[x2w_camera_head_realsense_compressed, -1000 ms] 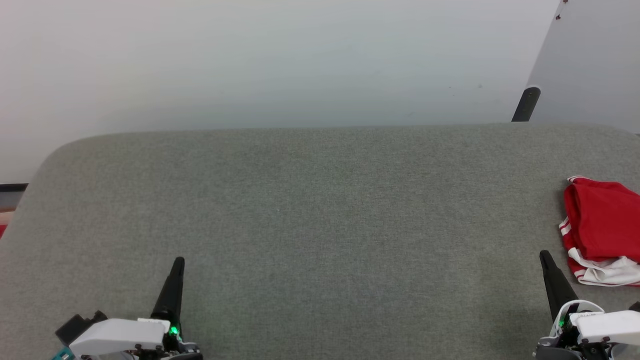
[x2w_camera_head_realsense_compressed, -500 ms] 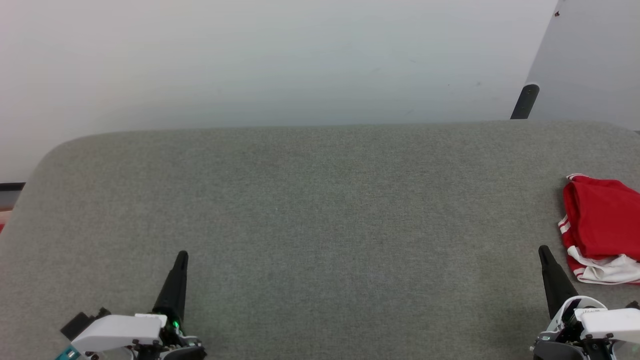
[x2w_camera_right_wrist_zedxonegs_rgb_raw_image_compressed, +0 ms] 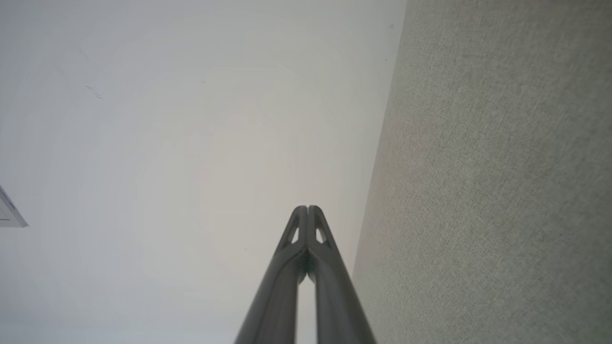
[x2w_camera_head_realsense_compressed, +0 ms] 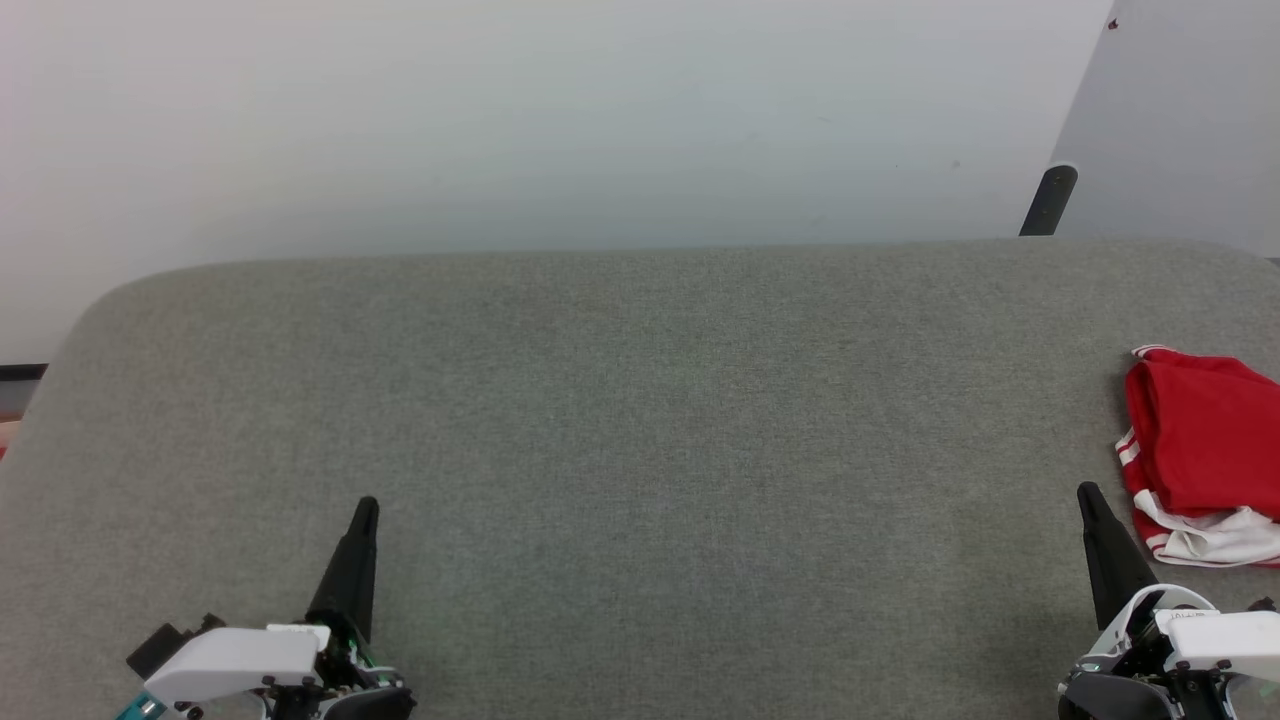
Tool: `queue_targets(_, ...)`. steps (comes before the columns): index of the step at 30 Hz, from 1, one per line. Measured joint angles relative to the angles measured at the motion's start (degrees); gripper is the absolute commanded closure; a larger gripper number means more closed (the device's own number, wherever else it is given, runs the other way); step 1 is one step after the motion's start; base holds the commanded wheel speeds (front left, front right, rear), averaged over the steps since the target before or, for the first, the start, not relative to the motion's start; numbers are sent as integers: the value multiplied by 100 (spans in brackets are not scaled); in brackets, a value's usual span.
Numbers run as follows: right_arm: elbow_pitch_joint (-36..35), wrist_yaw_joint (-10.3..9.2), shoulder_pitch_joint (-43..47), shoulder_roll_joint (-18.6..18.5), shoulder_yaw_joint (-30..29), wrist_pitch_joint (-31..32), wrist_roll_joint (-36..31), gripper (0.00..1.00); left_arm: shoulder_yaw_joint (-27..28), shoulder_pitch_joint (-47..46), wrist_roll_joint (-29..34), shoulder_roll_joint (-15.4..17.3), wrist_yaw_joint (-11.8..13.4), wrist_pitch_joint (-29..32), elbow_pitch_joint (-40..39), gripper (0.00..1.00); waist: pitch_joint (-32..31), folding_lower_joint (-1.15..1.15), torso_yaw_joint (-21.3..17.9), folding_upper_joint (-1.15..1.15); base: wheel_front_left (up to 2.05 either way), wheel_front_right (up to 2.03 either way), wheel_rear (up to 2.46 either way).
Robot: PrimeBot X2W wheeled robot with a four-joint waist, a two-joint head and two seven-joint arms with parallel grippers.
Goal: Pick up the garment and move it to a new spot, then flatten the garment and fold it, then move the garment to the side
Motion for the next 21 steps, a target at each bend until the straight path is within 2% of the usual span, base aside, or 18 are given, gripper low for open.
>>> queue_targets(21,0,0,0,0,0,0,0,100,-1,-1,0,-1,0,2,0,100,0,0,0,0,0,0,0)
